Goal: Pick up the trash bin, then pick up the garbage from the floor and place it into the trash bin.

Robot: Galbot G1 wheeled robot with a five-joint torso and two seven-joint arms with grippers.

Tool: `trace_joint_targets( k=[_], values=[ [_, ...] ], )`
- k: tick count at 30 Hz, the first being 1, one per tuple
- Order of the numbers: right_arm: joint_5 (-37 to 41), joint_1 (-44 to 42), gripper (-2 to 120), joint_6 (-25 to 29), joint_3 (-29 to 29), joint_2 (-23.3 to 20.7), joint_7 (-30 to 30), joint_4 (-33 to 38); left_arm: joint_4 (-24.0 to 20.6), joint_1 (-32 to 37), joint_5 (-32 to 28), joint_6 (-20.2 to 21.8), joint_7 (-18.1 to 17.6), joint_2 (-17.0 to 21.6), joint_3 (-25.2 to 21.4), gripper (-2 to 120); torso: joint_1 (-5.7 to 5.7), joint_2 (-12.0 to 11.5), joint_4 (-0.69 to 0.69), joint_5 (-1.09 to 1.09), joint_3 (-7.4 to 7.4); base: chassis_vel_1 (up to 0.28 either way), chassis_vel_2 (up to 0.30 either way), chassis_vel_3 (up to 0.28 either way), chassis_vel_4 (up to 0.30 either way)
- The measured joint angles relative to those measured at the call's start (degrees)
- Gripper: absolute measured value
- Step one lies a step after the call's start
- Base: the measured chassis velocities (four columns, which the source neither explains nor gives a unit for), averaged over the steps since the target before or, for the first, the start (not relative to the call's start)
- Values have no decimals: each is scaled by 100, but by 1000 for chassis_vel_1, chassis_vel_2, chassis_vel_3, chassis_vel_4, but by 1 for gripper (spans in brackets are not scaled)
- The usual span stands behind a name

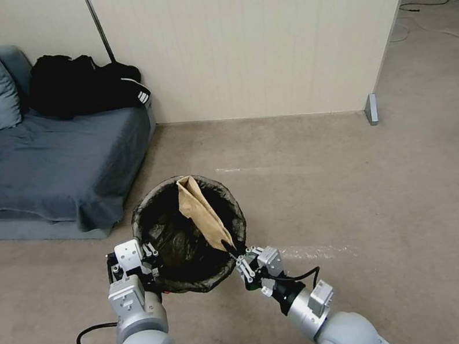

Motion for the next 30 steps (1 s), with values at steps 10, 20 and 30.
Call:
trace_joint_targets(
  k=[10, 20, 30],
  values=[
    [-104, 68, 60, -1, -85, 61, 36, -76, 33, 27, 34, -3, 4, -25, 95, 0, 0, 0, 0, 0, 0, 0, 0, 0, 0],
    [-186, 44, 99, -8, -84, 74, 75, 79, 101, 13, 74, -29, 54, -28, 117, 0, 0, 0, 0, 0, 0, 0, 0, 0, 0],
    [-618, -150, 100, 48, 135, 227, 321, 1178, 302, -37, 174, -299, 262, 16, 43, 0, 0, 0, 0, 0, 0, 0, 0, 0, 0]
  ],
)
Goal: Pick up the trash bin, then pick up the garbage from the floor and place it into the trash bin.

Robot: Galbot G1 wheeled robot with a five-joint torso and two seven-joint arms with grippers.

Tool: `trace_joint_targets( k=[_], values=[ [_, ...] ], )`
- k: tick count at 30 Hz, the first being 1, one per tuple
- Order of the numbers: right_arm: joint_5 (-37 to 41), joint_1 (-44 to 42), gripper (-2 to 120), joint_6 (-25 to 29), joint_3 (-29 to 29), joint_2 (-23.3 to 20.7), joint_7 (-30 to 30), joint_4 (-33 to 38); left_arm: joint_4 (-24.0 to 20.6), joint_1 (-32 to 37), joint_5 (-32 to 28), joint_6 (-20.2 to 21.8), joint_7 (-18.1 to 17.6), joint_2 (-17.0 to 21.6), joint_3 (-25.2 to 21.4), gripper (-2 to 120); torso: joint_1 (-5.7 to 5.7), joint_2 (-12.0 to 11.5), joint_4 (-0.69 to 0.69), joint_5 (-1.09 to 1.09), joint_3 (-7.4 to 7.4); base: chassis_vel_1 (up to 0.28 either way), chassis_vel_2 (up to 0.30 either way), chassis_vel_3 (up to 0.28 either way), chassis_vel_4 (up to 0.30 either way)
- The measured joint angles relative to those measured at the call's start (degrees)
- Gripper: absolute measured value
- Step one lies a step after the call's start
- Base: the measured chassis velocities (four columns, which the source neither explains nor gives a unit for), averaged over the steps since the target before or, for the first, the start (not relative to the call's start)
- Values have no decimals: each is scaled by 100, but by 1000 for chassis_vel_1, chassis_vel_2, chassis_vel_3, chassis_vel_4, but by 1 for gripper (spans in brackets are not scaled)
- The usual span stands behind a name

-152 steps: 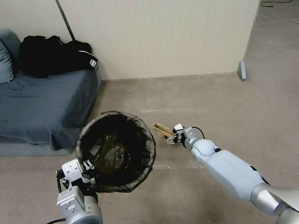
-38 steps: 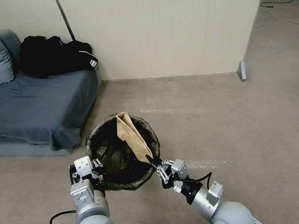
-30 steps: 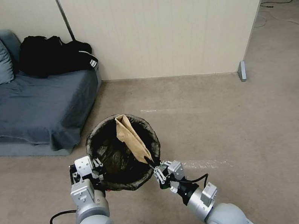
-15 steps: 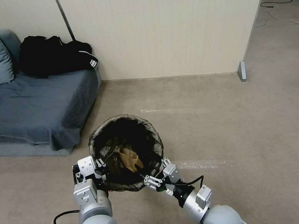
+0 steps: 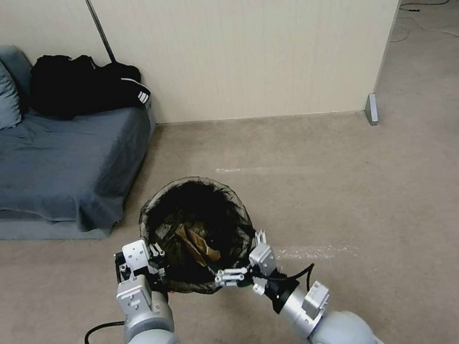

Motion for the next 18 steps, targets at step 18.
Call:
trace_joint_targets(
  k=[18],
  values=[
    [-950, -1807, 100, 1134, 1986, 1271, 831, 488, 153, -24, -93, -188, 18, 216, -52, 0, 0, 0, -1, 0, 0, 0, 0, 0, 0]
  ],
)
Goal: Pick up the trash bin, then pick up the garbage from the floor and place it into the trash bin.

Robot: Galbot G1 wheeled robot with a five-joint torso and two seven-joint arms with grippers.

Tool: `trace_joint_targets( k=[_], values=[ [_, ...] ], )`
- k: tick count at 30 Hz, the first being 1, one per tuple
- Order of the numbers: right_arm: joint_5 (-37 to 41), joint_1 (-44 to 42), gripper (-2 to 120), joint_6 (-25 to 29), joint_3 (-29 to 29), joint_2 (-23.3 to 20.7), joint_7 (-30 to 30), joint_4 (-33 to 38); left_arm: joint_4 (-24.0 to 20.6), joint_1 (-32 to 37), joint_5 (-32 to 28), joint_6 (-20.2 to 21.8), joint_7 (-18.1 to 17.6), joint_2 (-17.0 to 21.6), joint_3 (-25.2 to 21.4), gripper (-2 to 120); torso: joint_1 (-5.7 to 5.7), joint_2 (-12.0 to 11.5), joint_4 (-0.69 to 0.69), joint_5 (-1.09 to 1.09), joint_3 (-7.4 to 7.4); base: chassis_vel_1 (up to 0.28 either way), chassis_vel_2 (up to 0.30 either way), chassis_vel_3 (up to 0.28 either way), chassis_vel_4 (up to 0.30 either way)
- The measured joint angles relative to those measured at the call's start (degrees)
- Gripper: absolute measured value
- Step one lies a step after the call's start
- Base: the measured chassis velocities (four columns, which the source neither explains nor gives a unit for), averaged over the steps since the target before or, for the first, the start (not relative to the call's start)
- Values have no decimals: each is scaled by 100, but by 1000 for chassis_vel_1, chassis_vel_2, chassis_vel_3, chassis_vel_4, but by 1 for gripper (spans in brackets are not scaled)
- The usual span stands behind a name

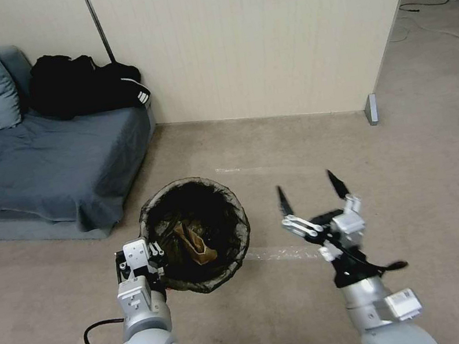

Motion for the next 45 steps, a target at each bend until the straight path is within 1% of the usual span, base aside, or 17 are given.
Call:
trace_joint_targets(
  k=[3, 6, 15, 24, 29, 45],
  values=[
    [7, -154, 100, 192, 97, 104, 14, -164, 3, 5, -32, -14, -17, 12, -6, 0, 0, 0, 1, 0, 0, 0, 0, 0, 0],
    [8, -194, 100, 241, 101, 115, 16, -232, -2, 12, -52, -13, -28, 11, -5, 0, 0, 0, 0, 0, 0, 0, 0, 0, 0],
    [-3, -144, 100, 269, 32, 137, 13, -304, -42, 39, -79, 39, -57, -31, 5, 0, 0, 0, 1, 0, 0, 0, 0, 0, 0],
    [-47, -48, 100, 338, -30, 165, -117, -409, -72, 47, -76, 142, -53, -81, 31, 0, 0, 0, 1, 0, 0, 0, 0, 0, 0],
    [-67, 36, 100, 363, -97, 226, -27, -449, -80, 35, -87, 175, -50, -83, 28, 0, 0, 0, 0, 0, 0, 52, 56, 59, 60],
    [-72, 131, 100, 333, -104, 252, -22, -477, -75, 39, -66, 185, -51, -124, 63, 0, 0, 0, 1, 0, 0, 105, 100, 106, 96]
  ],
)
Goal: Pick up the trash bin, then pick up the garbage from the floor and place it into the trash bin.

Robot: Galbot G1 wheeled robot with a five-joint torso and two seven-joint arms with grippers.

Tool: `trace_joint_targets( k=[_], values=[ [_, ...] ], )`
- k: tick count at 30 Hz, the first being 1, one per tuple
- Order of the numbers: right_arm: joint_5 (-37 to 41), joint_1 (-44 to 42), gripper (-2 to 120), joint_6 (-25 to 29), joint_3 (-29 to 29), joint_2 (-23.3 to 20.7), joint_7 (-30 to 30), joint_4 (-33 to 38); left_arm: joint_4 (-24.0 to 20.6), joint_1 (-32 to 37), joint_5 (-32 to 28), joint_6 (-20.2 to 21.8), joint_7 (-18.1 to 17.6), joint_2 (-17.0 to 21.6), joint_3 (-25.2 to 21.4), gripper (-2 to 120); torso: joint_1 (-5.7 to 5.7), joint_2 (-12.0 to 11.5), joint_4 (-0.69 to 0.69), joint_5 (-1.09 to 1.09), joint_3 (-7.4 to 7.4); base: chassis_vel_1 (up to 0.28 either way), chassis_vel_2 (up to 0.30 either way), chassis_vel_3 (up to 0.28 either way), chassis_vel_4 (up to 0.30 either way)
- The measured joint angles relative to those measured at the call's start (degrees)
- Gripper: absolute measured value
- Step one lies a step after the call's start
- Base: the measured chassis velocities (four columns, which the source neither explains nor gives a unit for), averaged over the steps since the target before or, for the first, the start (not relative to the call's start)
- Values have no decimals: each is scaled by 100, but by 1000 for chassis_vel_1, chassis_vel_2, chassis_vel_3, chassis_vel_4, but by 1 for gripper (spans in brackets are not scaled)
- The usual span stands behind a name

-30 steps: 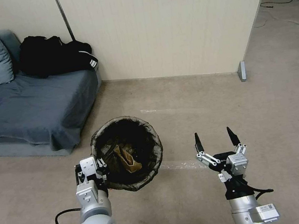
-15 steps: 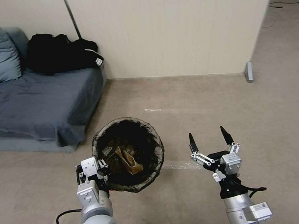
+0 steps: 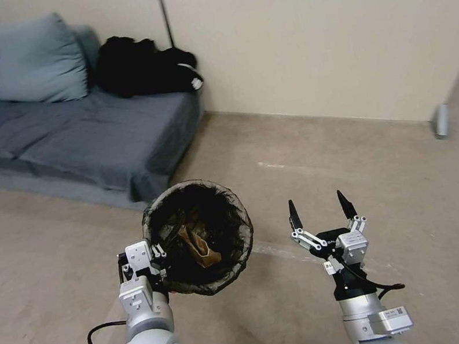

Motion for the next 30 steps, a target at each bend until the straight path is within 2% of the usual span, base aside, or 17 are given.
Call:
trace_joint_targets(
  k=[30],
  values=[
    [16, 51, 100, -46, 47, -32, -9, 55, -54, 35, 17, -10, 9, 25, 4, 0, 0, 0, 0, 0, 0, 129, 124, 126, 128]
  ],
)
